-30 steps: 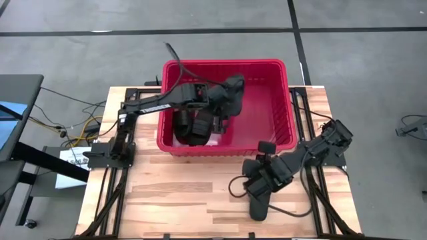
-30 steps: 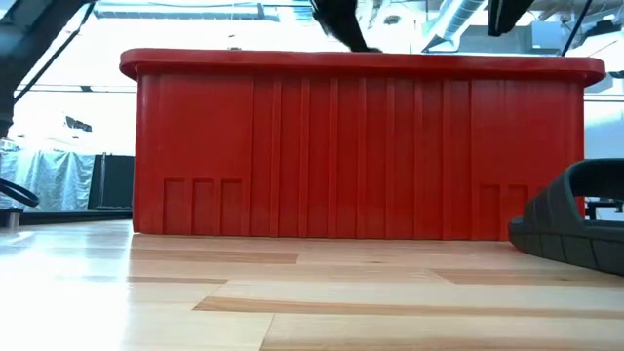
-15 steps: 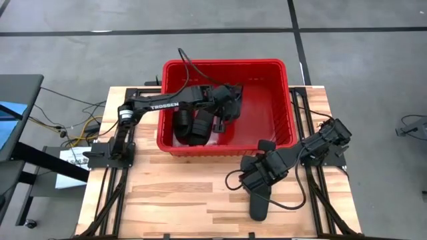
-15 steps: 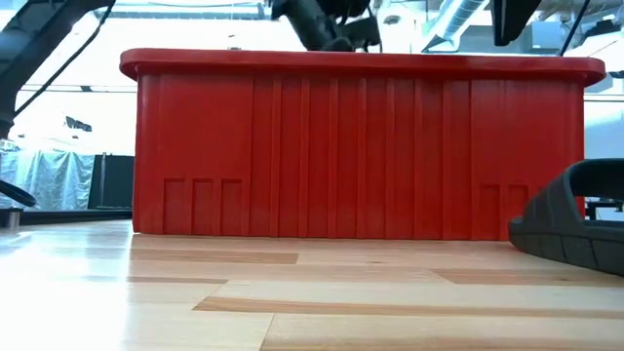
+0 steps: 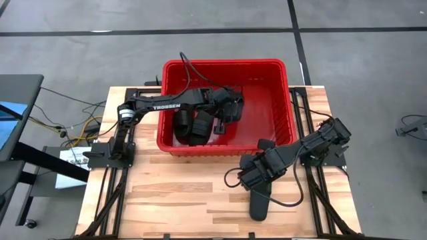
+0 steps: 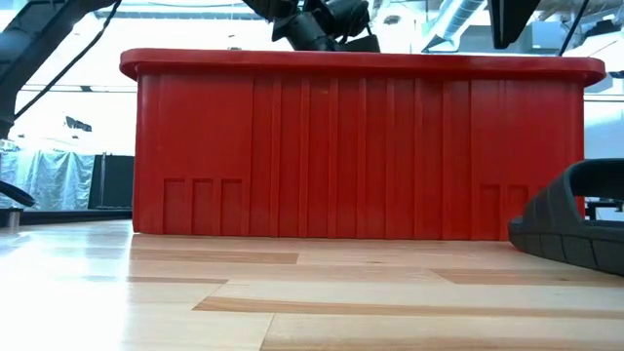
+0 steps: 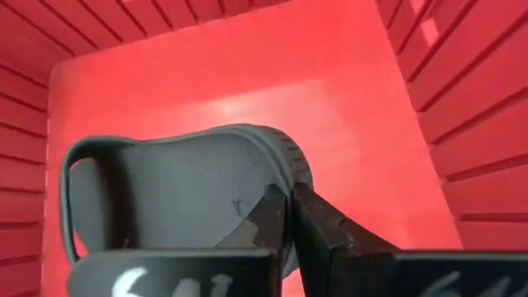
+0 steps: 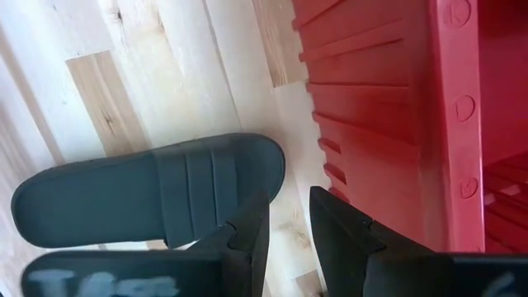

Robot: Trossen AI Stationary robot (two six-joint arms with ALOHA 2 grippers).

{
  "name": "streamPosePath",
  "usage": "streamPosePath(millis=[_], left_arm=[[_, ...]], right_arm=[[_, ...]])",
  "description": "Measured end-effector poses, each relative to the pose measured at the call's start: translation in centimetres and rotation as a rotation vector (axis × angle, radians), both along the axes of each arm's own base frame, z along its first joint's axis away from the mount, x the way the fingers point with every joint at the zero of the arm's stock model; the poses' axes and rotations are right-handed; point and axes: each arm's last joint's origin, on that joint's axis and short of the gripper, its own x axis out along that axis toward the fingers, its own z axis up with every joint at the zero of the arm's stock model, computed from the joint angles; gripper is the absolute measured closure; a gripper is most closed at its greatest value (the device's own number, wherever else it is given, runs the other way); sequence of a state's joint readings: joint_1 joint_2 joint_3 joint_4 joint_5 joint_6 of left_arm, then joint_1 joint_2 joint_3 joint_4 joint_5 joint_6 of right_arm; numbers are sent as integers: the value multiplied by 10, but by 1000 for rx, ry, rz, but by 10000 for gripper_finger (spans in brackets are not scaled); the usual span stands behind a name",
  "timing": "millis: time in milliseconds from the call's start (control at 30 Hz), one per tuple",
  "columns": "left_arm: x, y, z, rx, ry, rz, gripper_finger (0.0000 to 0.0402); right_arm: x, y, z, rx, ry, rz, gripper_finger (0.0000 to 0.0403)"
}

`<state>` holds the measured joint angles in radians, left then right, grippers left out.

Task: Pick and place slides into bin
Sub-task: Put the black slide into the red bin

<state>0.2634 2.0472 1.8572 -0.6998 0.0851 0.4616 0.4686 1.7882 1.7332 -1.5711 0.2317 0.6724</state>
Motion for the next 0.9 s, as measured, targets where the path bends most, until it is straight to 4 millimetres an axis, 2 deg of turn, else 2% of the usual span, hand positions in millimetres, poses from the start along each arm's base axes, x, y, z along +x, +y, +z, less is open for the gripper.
streamPosePath(millis=[233,367,567,767,900], left_arm=[[-3,0,-3,-9,43,8,370],[-1,0,-12,-15,72,13,341],[8,1,-39,-34,140,26,292],[10,-5,-50,-58,183,6,242],[11,-6,-48,-55,171,4,213]], right_arm=[[0,0,0,0,0,0,322],[0,0,0,2,0,0,322],[0,1,0,19,8,-1,322],[-1,1,0,23,11,1,322],[-1,1,0,23,10,1,322]])
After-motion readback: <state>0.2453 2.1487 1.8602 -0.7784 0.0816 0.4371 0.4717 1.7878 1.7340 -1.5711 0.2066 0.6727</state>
